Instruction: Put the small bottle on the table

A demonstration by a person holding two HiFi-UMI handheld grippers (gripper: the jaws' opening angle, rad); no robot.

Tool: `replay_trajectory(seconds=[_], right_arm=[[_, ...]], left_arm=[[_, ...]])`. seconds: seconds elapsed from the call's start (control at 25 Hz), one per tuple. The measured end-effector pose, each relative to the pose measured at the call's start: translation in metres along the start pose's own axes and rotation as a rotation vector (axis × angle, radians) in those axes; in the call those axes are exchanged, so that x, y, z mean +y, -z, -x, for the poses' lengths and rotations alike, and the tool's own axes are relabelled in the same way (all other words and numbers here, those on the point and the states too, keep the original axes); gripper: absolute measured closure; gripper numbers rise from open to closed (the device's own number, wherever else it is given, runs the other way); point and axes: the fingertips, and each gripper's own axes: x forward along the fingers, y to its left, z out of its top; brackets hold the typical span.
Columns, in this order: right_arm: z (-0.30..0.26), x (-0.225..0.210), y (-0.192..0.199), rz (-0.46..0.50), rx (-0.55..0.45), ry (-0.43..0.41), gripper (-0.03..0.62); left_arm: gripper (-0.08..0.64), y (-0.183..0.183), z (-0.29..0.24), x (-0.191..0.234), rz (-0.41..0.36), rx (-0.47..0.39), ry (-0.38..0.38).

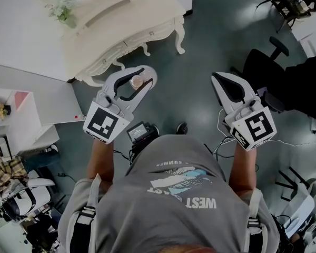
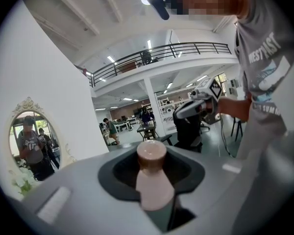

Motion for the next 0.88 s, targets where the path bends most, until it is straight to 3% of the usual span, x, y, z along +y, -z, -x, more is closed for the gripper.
replay_trajectory(seconds=[0.24,0.36,0.64,0.88], right_arm=[[-0.012,-0.024,0.008,-0.012,0.002,-0.043,0.588],[-0.020,-0.037,0.012,-0.018,0.014,-0.051,0.554],[-0.062,-0.057,0.021,-0.056,0.045,-0.038,0.551],[-0.106,-0.072,0.015,-0.093,0.051,0.026,0.552]], left_arm=[[0.440,0.001,-0.027,0.005,0.015,0.013,-0.009],[0.440,0.002,-0.039,0.012,0.023,0.021,-0.013],[0.440,0.012,-0.063,0.047,0.034,0.020,0.019],[0.440,0.026,-0.085,0.098,0.028,0.008,0.077]])
